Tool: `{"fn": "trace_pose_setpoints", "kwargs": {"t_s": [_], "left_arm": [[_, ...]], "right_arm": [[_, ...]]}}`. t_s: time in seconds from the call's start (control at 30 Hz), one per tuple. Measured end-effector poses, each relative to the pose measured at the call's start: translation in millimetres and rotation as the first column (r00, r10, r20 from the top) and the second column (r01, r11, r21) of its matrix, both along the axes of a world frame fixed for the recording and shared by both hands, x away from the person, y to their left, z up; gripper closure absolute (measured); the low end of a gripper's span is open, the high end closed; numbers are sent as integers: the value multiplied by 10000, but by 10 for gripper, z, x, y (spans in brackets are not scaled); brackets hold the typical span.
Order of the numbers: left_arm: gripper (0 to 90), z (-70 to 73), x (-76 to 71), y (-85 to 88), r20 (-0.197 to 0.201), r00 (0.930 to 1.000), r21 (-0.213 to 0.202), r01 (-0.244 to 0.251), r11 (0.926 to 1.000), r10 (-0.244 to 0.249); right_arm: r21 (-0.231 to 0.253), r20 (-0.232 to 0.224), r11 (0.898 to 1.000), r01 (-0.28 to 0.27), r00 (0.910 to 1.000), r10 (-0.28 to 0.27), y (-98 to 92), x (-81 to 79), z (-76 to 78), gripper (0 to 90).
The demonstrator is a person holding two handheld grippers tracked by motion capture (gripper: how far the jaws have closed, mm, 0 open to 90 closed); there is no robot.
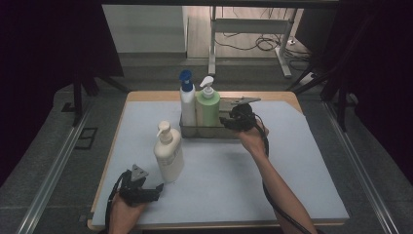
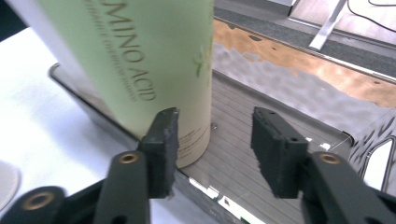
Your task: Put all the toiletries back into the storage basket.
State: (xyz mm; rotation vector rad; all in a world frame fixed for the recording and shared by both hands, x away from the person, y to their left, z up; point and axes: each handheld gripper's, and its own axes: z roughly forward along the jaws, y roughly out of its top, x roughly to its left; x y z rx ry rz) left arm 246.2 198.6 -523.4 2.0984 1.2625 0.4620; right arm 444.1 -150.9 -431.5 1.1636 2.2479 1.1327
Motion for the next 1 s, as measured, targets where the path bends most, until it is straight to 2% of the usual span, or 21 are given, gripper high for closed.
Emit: {"fn": "trace_pose_setpoints", "kwargs": {"t_s": [0.1, 0.3, 0.4, 0.43, 0.47, 0.5, 0.53, 0.57, 0.6, 0.7, 0.77, 0.9, 1.0], "left_arm": [[122, 0, 0, 0, -1, 10000, 3, 2, 10000, -2], [122, 0, 0, 0, 1, 10000, 2, 0, 10000, 0], [122, 0, 0, 0, -2, 10000, 2, 0, 10000, 0], [122, 0, 0, 0, -2, 10000, 2, 0, 10000, 0], [122, 0, 0, 0, 0, 10000, 2, -2, 10000, 2], [122, 0, 0, 0, 0, 10000, 2, -2, 10000, 2], [122, 0, 0, 0, -3, 10000, 2, 2, 10000, -2], [122, 0, 0, 0, -3, 10000, 2, 2, 10000, -2], [122, 0, 0, 0, -2, 10000, 3, 2, 10000, -2], [122, 0, 0, 0, -2, 10000, 3, 2, 10000, -2], [122, 0, 0, 0, -1, 10000, 5, 0, 10000, 0], [122, 0, 0, 1, -3, 10000, 5, 4, 10000, -4], [122, 0, 0, 1, -4, 10000, 7, 3, 10000, -3]], "right_arm": [[-37, 176, 9995, -298, 9994, 299, -45, -83, 54, 391], [-285, 338, 9971, -702, 9969, 711, -97, -212, 84, 329], [-288, 342, 9958, -865, 9956, 875, -142, -295, 92, 256], [-288, 342, 9958, -865, 9956, 875, -142, -295, 92, 256], [-288, 270, 9945, -1009, 9945, 1017, -162, -334, 96, 212], [-288, 270, 9945, -1009, 9945, 1017, -162, -334, 96, 212], [-321, 323, 9928, -1151, 9927, 1161, -183, -373, 101, 169], [-321, 323, 9928, -1151, 9927, 1161, -183, -373, 101, 169], [-381, 278, 9908, -1302, 9910, 1313, -194, -406, 105, 128], [-464, 309, 9893, -1382, 9897, 1397, -205, -446, 111, 98], [-509, 295, 9872, -1511, 9878, 1527, -218, -500, 122, 16], [-673, 415, 9822, -1751, 9831, 1781, -235, -563, 131, 0], [-643, 299, 9795, -1907, 9808, 1929, -260, -616, 134, 0]]}}
